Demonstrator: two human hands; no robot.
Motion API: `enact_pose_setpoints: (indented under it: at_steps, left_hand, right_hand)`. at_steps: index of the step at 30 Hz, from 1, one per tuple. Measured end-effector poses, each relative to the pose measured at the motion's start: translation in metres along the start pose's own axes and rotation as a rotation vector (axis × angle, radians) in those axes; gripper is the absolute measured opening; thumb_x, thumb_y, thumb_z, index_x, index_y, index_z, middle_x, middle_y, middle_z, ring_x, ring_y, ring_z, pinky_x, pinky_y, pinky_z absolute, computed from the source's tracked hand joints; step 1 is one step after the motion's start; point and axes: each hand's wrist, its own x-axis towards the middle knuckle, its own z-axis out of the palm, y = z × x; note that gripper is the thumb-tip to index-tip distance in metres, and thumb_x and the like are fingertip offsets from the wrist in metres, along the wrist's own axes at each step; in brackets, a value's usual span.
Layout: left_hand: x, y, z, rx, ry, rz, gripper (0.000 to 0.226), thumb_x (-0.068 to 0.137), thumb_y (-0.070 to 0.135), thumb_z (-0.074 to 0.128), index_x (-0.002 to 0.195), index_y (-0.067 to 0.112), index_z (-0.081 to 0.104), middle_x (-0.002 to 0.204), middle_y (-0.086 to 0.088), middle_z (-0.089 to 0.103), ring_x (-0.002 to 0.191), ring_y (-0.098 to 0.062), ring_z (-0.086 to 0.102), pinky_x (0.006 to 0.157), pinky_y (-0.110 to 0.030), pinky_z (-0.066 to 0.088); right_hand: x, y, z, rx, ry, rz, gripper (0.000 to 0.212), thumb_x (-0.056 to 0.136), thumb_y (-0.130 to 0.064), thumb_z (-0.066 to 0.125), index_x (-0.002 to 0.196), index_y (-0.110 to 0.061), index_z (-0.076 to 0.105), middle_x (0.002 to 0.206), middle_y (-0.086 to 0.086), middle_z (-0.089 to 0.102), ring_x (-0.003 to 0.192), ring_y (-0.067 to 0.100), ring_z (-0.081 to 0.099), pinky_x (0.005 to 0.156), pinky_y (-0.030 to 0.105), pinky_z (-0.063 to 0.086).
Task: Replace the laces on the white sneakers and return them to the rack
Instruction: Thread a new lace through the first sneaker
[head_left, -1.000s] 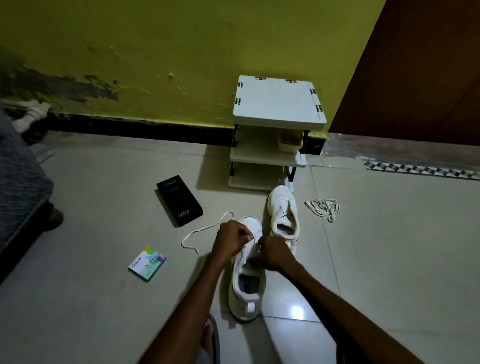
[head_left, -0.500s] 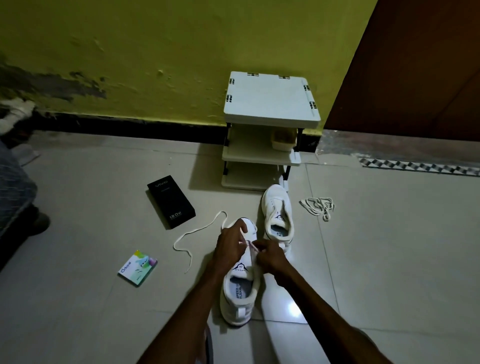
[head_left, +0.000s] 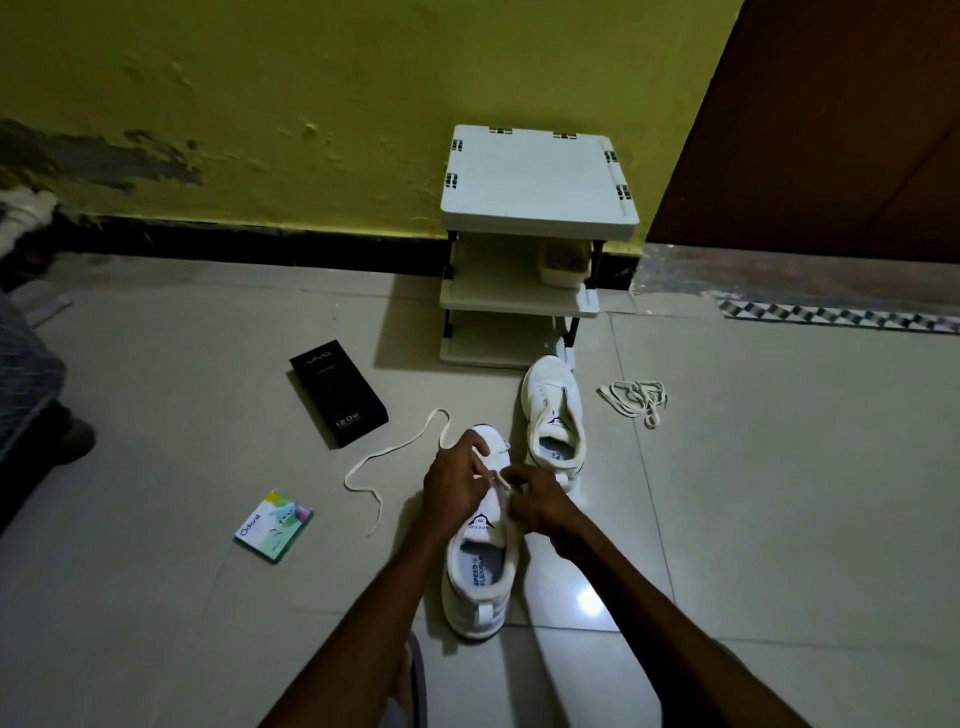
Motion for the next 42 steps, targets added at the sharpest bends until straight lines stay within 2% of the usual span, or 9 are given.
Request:
enact_pose_setpoints:
  at_steps: [2,6,11,14,22,27,31,38,42]
  left_hand:
    - [-0.004,0.003,0.005,0.102,0.041,0.016,0.028,0.076,0.016,0.067,0.095,0.030,0.053,0.078,0.005,0.066,0.078,-0.018,0.064,0.068,-0.035,0.052]
    - [-0.007,0.002,0.012,-0.029,0.074,-0.127,0.033,0.072,0.010,0.069,0.097,0.026,0.053,0.076,0.008,0.067,0.085,-0.017,0.065,0.071,-0.035,0.051]
    - [-0.003,0.008,0.014,-0.047,0.164,-0.219,0.023,0.075,0.009,0.062,0.096,0.018,0.059,0.089,-0.002,0.069,0.091,-0.025,0.064,0.070,-0.032,0.047]
    - [-0.001,0.014,0.016,-0.115,0.195,-0.309,0.018,0.075,0.006,0.059,0.091,0.013,0.059,0.095,-0.009,0.068,0.093,-0.032,0.062,0.070,-0.032,0.047]
    - [-0.001,0.018,0.016,-0.082,0.212,-0.335,0.015,0.076,0.004,0.057,0.083,0.018,0.057,0.094,-0.008,0.068,0.094,-0.032,0.061,0.072,-0.032,0.045]
    - [-0.003,0.013,0.022,0.142,0.184,-0.129,0.023,0.077,0.004,0.061,0.096,0.016,0.057,0.092,-0.008,0.067,0.092,-0.031,0.061,0.074,-0.036,0.043]
    - [0.001,0.014,0.019,0.199,0.156,-0.080,0.038,0.083,0.007,0.055,0.118,0.019,0.050,0.093,-0.009,0.066,0.090,-0.031,0.063,0.070,-0.036,0.044]
    - [0.004,0.011,0.025,0.035,0.173,-0.268,0.049,0.085,0.007,0.057,0.133,0.016,0.052,0.124,-0.013,0.064,0.115,-0.033,0.058,0.093,-0.037,0.044]
    - [0.017,0.017,0.009,0.004,0.006,-0.448,0.072,0.081,0.010,0.069,0.145,0.015,0.036,0.135,-0.016,0.056,0.123,-0.034,0.054,0.100,-0.035,0.043]
  right_hand:
    - [0.001,-0.003,0.000,-0.034,0.006,-0.020,0.012,0.083,-0.012,0.059,0.077,-0.004,0.052,0.071,0.007,0.048,0.069,0.020,0.050,0.060,0.035,0.046]
    - [0.002,-0.010,-0.002,-0.159,-0.036,-0.026,0.016,0.060,-0.011,0.061,0.068,-0.012,0.047,0.064,0.006,0.047,0.064,0.022,0.053,0.058,0.043,0.053]
    - [-0.006,-0.012,-0.004,-0.008,-0.063,0.024,0.023,0.065,0.005,0.059,0.081,-0.009,0.048,0.072,0.008,0.044,0.067,0.020,0.049,0.056,0.032,0.047]
    - [-0.010,-0.007,-0.008,0.098,-0.090,0.072,0.026,0.072,0.009,0.054,0.098,0.006,0.051,0.080,0.010,0.047,0.071,0.021,0.051,0.059,0.032,0.046]
    - [-0.013,-0.006,-0.006,0.126,-0.077,0.100,0.052,0.065,-0.006,0.044,0.115,0.010,0.051,0.082,0.012,0.051,0.074,0.023,0.052,0.066,0.036,0.045]
    - [-0.009,-0.008,-0.010,0.058,-0.123,0.095,0.042,0.080,0.007,0.047,0.120,0.006,0.054,0.104,0.031,0.060,0.084,0.028,0.058,0.080,0.047,0.056]
    - [-0.010,-0.007,-0.014,0.078,-0.152,0.077,0.042,0.084,0.006,0.045,0.123,-0.003,0.057,0.117,0.030,0.060,0.092,0.029,0.061,0.085,0.046,0.056]
    - [-0.013,-0.009,-0.013,0.143,-0.151,0.118,0.034,0.084,-0.010,0.064,0.118,-0.011,0.059,0.104,0.014,0.064,0.092,0.022,0.063,0.082,0.038,0.057]
    - [-0.003,-0.007,-0.007,0.120,-0.031,0.081,0.020,0.091,-0.018,0.057,0.109,-0.010,0.062,0.089,0.012,0.067,0.078,0.026,0.069,0.076,0.044,0.061]
